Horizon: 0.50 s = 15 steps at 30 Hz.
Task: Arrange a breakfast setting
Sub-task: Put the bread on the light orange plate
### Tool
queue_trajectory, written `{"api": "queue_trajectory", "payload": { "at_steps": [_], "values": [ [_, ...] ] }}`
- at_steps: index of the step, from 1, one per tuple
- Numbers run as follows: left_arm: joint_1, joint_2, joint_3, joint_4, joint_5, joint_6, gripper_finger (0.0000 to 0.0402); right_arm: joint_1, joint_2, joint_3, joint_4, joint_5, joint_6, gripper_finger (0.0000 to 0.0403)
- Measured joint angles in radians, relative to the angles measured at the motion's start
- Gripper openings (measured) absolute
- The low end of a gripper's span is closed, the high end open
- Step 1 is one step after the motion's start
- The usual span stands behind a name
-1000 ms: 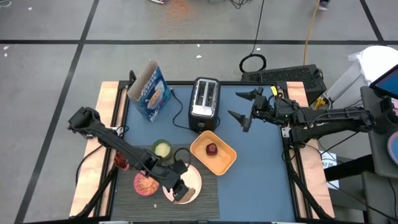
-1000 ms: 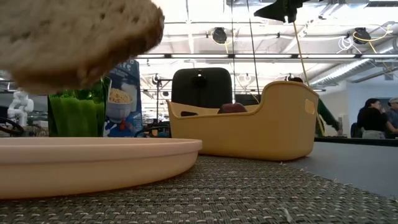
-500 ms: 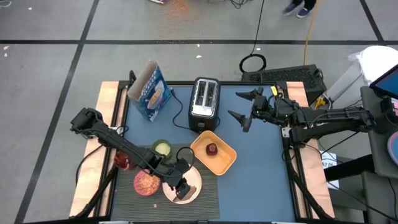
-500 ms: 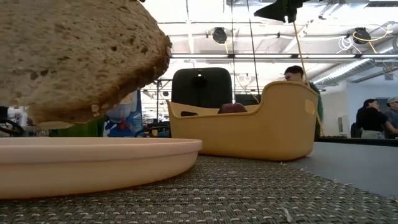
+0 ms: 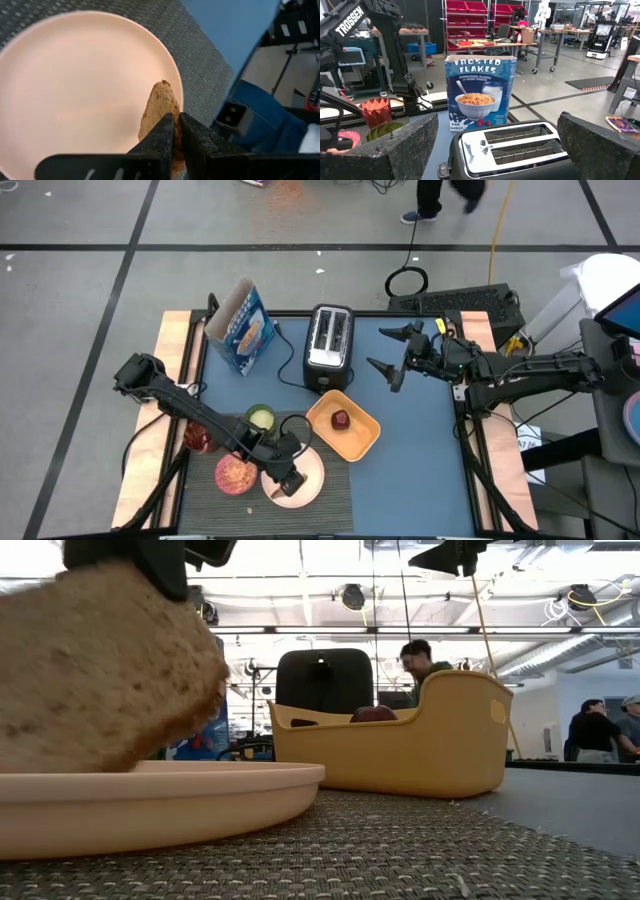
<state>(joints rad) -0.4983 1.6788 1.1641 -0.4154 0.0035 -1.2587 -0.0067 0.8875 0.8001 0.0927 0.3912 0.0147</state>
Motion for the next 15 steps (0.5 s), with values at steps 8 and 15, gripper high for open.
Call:
{"api": "queue_trajectory", "payload": {
  "at_steps": [8,15],
  "values": [
    [0.031,0.027,0.001,-0.008,-0.003,0.013,0.0031,0.000,0.000,0.000,0.000,0.000,0.000,0.0393],
    [0.043,0.037,0.000,-0.023,-0.008,0.047,0.0031,0.000,0.000,0.000,0.000,0.000,0.000,0.0393]
  ]
}}
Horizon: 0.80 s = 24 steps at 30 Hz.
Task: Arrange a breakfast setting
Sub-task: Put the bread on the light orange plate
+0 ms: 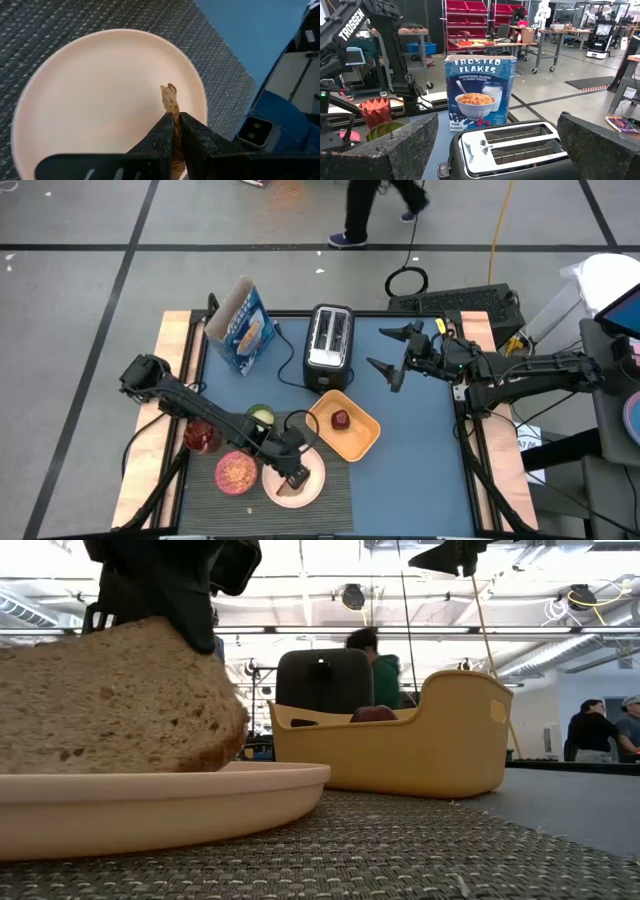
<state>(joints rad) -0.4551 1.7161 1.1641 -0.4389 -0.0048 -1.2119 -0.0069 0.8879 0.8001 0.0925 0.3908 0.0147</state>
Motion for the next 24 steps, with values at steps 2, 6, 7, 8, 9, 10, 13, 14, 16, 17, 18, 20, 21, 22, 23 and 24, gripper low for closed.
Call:
{"api": "queue_trajectory", "payload": {
  "at_steps": [2,6,7,8,9,10,13,14,16,17,18,20,21,22,23,24],
  "values": [
    [0.006,0.000,0.000,-0.009,-0.001,0.003,0.0031,0.000,0.000,0.000,0.000,0.000,0.000,0.0393],
    [0.016,0.000,0.000,-0.008,-0.002,0.005,0.0031,0.000,0.000,0.000,0.000,0.000,0.000,0.0393],
    [0.018,0.000,0.000,-0.008,-0.003,0.005,0.0031,0.000,0.000,0.000,0.000,0.000,0.000,0.0393],
    [0.018,0.000,0.000,-0.008,-0.003,0.005,0.0031,0.000,0.000,0.000,0.000,0.000,0.000,0.0393],
    [0.018,0.000,0.000,-0.008,-0.003,0.006,0.0031,0.000,0.000,0.000,0.000,0.000,0.000,0.0393],
    [0.018,0.000,0.000,-0.008,-0.003,0.007,0.0031,0.000,0.000,0.000,0.000,0.000,0.000,0.0393],
    [0.018,0.000,0.000,-0.007,-0.003,0.010,0.0032,0.000,0.000,0.000,0.000,0.000,0.000,0.0393],
    [0.018,0.000,0.000,-0.007,-0.003,0.010,0.0033,0.000,0.000,0.000,0.000,0.000,0.000,0.0393],
    [0.018,0.000,0.000,-0.007,-0.004,0.013,0.0043,0.000,0.000,0.000,0.000,0.000,0.000,0.0393],
    [0.018,0.000,0.000,-0.007,-0.004,0.013,0.0052,0.000,0.000,0.000,0.000,0.000,0.000,0.0393],
    [0.018,0.000,0.000,-0.007,-0.004,0.016,0.0063,0.000,0.000,0.000,0.000,0.000,0.000,0.0393],
    [0.018,0.000,0.000,-0.007,-0.004,0.024,0.0087,0.000,0.000,0.000,0.000,0.000,0.000,0.0393],
    [0.018,0.000,0.000,-0.007,-0.004,0.028,0.0100,0.000,0.000,0.000,0.000,0.000,0.000,0.0393],
    [0.018,0.000,0.000,-0.007,-0.006,0.030,0.0113,0.000,0.000,0.000,0.000,0.000,0.000,0.0393],
    [0.018,0.000,0.000,-0.007,-0.006,0.033,0.0126,0.000,0.000,0.000,0.000,0.000,0.000,0.0393],
    [0.018,0.000,0.000,-0.007,-0.006,0.036,0.0138,0.000,0.000,0.000,0.000,0.000,0.000,0.0393]
  ]
}}
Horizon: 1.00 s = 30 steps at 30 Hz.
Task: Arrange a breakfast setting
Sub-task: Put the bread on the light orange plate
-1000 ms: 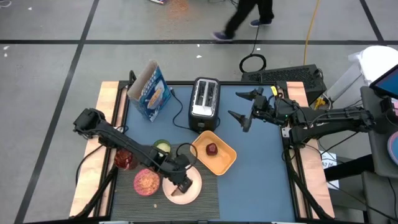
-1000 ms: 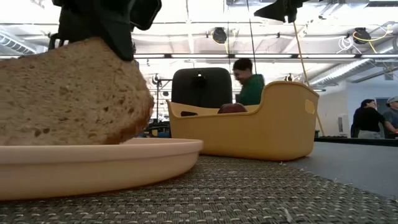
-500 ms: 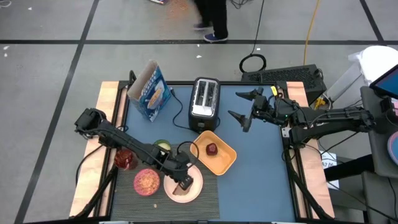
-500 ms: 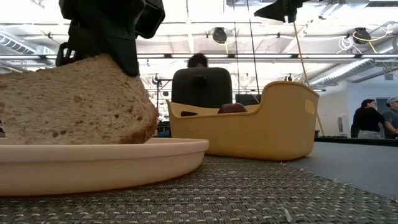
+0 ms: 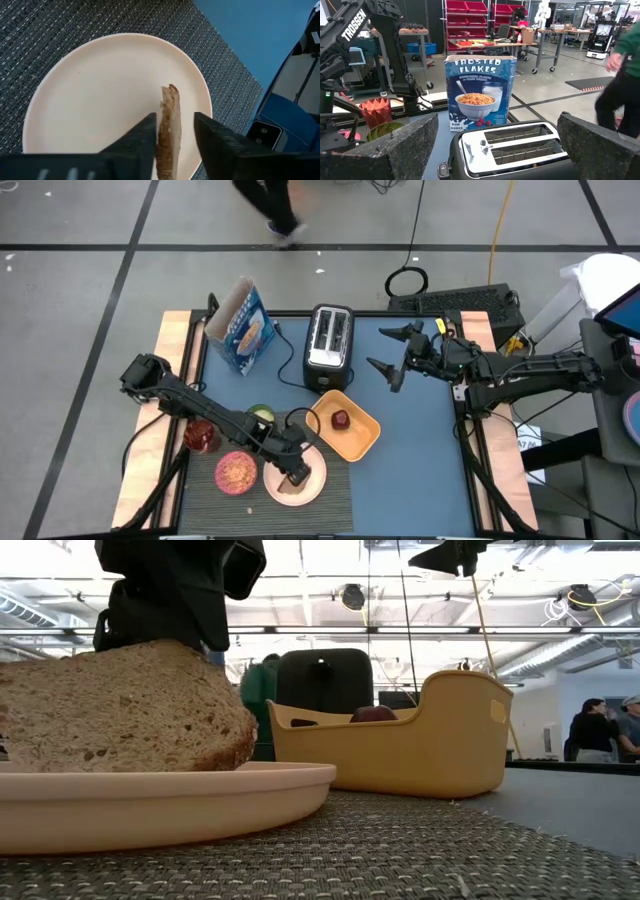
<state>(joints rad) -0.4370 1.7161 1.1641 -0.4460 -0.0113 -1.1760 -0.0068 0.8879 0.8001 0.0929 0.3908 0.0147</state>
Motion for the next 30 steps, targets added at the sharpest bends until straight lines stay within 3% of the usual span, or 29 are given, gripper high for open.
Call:
{"api": "queue_trajectory", "payload": {
  "at_steps": [9,30],
  "values": [
    [0.000,0.000,0.000,0.000,0.000,0.003,0.0202,0.000,0.000,0.000,0.000,0.000,0.000,0.0393],
    [0.011,-0.002,0.000,0.000,0.034,0.000,0.0205,0.000,0.000,0.000,0.000,0.000,0.000,0.0393]
  ]
}}
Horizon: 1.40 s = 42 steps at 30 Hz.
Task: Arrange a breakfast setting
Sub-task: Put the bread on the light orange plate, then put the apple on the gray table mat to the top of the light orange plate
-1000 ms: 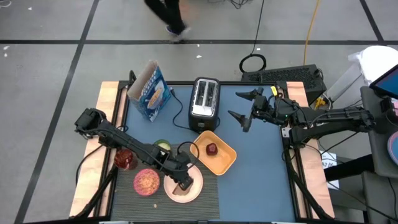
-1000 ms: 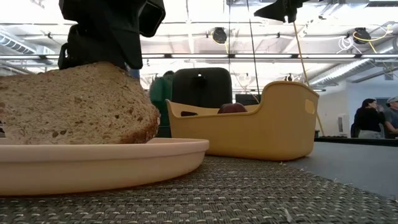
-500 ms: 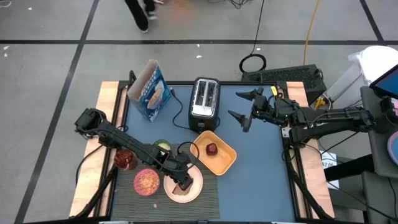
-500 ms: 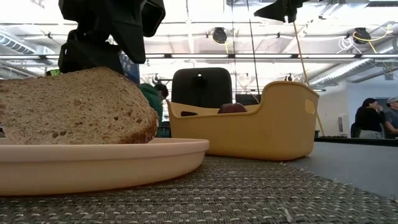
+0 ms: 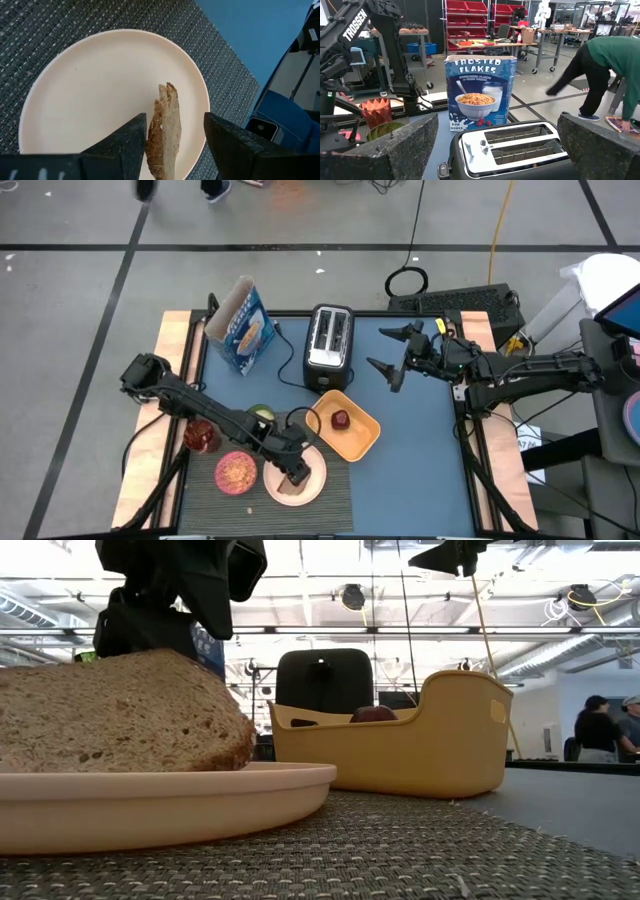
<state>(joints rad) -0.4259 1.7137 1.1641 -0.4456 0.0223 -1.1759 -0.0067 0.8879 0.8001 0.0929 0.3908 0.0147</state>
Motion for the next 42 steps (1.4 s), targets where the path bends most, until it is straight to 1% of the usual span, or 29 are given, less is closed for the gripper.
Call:
{"api": "queue_trajectory", "payload": {
  "at_steps": [5,15,25,30,33,38,42],
  "values": [
    [0.000,-0.037,0.000,-0.039,-0.007,0.007,0.0205,0.000,0.000,0.000,0.000,0.000,0.000,0.0393],
    [0.001,-0.155,0.000,-0.146,-0.068,0.064,0.0205,0.000,0.000,0.000,-0.001,-0.001,0.008,0.0393],
    [0.011,-0.268,0.000,-0.181,-0.170,0.222,0.0205,0.002,0.011,0.000,-0.001,-0.005,0.030,0.0393],
    [0.035,-0.325,0.000,-0.230,-0.237,0.305,0.0205,0.002,0.025,0.000,-0.001,-0.104,0.026,0.0393],
    [0.063,-0.367,0.000,-0.243,-0.256,0.391,0.0205,0.002,0.026,0.000,-0.001,-0.133,0.003,0.0393],
    [0.134,-0.425,0.000,-0.249,-0.259,0.533,0.0205,0.002,0.026,0.000,-0.009,-0.134,-0.048,0.0393],
    [0.187,-0.465,0.000,-0.256,-0.259,0.615,0.0205,0.002,0.028,0.000,-0.023,-0.134,-0.047,0.0393]
  ]
}}
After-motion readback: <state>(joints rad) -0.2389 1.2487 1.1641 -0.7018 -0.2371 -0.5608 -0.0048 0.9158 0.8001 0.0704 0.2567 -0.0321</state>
